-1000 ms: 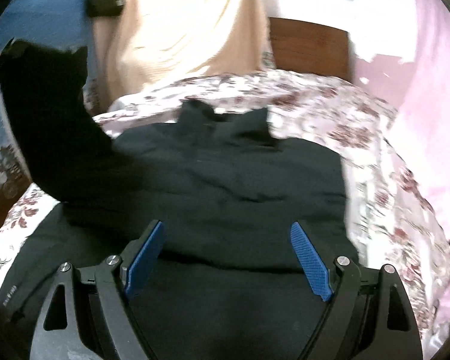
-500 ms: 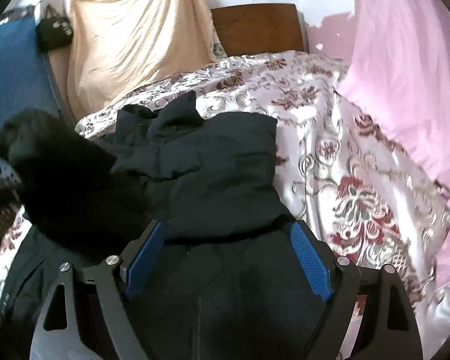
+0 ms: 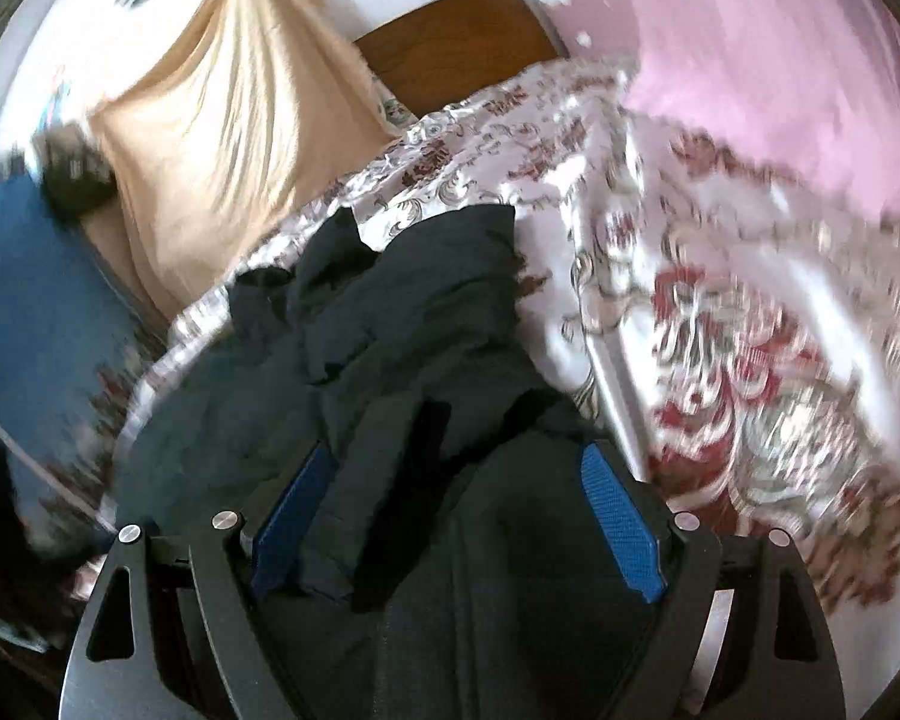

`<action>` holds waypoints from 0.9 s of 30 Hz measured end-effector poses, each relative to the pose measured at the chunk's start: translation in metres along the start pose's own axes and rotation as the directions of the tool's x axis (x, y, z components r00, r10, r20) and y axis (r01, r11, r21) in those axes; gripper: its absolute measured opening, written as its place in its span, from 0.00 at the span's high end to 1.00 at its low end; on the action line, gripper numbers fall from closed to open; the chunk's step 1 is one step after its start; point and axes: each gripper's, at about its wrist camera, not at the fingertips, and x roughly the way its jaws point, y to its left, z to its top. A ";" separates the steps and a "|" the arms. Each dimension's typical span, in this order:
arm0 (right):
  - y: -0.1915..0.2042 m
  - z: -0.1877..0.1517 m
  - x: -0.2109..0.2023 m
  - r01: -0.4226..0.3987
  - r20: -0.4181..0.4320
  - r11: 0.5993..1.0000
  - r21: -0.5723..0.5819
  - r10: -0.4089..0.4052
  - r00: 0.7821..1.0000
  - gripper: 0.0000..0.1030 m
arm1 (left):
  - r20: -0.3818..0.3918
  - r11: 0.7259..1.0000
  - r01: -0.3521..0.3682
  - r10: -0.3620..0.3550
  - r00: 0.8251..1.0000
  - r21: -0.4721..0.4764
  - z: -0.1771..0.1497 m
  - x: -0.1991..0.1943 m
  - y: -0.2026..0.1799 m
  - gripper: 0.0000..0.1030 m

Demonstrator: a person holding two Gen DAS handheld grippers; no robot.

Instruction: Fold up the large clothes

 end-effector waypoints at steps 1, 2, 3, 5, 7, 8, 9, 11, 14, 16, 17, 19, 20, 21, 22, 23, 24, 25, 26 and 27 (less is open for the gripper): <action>-0.007 -0.001 0.001 -0.040 -0.004 0.998 0.044 0.041 0.999 0.20 | 0.010 1.000 -0.011 0.011 1.000 -0.023 -0.005 -0.007 0.005 0.22; -0.014 -0.003 0.003 -0.085 -0.010 0.992 0.089 0.087 0.996 0.20 | 0.016 0.999 -0.020 0.021 1.000 -0.040 -0.006 -0.012 0.009 0.22; -0.019 -0.004 0.008 -0.128 -0.024 0.984 0.124 0.132 0.991 0.20 | 0.028 0.996 -0.040 0.042 0.999 -0.074 -0.010 -0.018 0.016 0.21; -0.015 -0.006 0.017 -0.181 -0.072 0.976 0.122 0.190 0.979 0.20 | 0.045 0.988 -0.084 0.091 0.995 -0.133 -0.010 -0.023 0.029 0.19; 0.002 -0.009 0.025 -0.185 -0.120 0.981 0.062 0.191 0.974 0.20 | 0.052 0.960 -0.171 0.187 0.981 -0.223 -0.017 -0.036 0.049 0.19; 0.012 -0.011 0.029 -0.181 -0.142 0.983 0.025 0.183 0.973 0.20 | 0.052 0.947 -0.194 0.214 0.975 -0.256 -0.019 -0.038 0.060 0.19; 0.023 -0.013 0.035 -0.178 -0.167 0.984 -0.007 0.174 0.970 0.21 | 0.055 0.924 -0.225 0.253 0.966 -0.309 -0.023 -0.046 0.073 0.18; 0.038 -0.017 0.045 -0.158 -0.209 0.987 -0.041 0.146 0.967 0.29 | 0.048 0.881 -0.278 0.319 0.946 -0.382 -0.030 -0.057 0.094 0.18; 0.054 -0.022 0.061 -0.122 -0.261 0.992 -0.033 0.109 0.959 0.70 | 0.024 0.821 -0.338 0.392 0.920 -0.461 -0.039 -0.070 0.124 0.18; 0.059 -0.021 0.063 -0.072 -0.255 0.996 -0.045 0.058 0.965 0.89 | 0.011 0.804 -0.358 0.412 0.911 -0.474 -0.040 -0.075 0.137 0.18; 0.065 -0.018 0.058 -0.058 -0.233 0.996 -0.065 0.041 0.972 0.95 | 0.011 0.804 -0.364 0.418 0.908 -0.470 -0.040 -0.077 0.141 0.18; 0.074 -0.009 0.044 -0.042 -0.187 0.992 -0.117 0.019 0.982 0.96 | 0.016 0.808 -0.377 0.430 0.903 -0.454 -0.035 -0.078 0.148 0.17; 0.085 -0.001 0.037 -0.016 -0.152 0.985 -0.171 -0.011 0.988 0.96 | 0.019 0.810 -0.379 0.432 0.902 -0.448 -0.033 -0.077 0.150 0.17; 0.092 0.008 0.030 0.008 -0.126 0.977 -0.212 -0.035 0.991 0.96 | 0.022 0.812 -0.379 0.432 0.901 -0.443 -0.028 -0.076 0.152 0.17; 0.099 0.017 0.026 0.030 -0.101 0.969 -0.245 -0.056 0.993 0.96 | 0.030 0.817 -0.374 0.429 0.903 -0.438 -0.022 -0.073 0.154 0.17; 0.107 0.027 0.024 0.056 -0.075 0.958 -0.282 -0.080 0.994 0.96 | 0.035 0.820 -0.371 0.427 0.904 -0.436 -0.021 -0.072 0.153 0.17; 0.115 0.038 0.024 0.088 -0.050 0.941 -0.326 -0.110 0.993 0.96 | 0.039 0.822 -0.370 0.427 0.903 -0.432 -0.016 -0.069 0.154 0.16; 0.119 0.047 0.026 0.109 -0.038 0.930 -0.352 -0.130 0.991 0.96 | 0.040 0.824 -0.374 0.430 0.902 -0.425 -0.009 -0.063 0.156 0.16; 0.123 0.055 0.032 0.135 -0.029 0.916 -0.377 -0.158 0.987 0.96 | 0.039 0.823 -0.379 0.435 0.900 -0.423 -0.004 -0.058 0.158 0.16; 0.123 0.060 0.038 0.146 -0.033 0.911 -0.386 -0.172 0.985 0.96 | 0.038 0.822 -0.383 0.438 0.898 -0.422 0.000 -0.053 0.162 0.16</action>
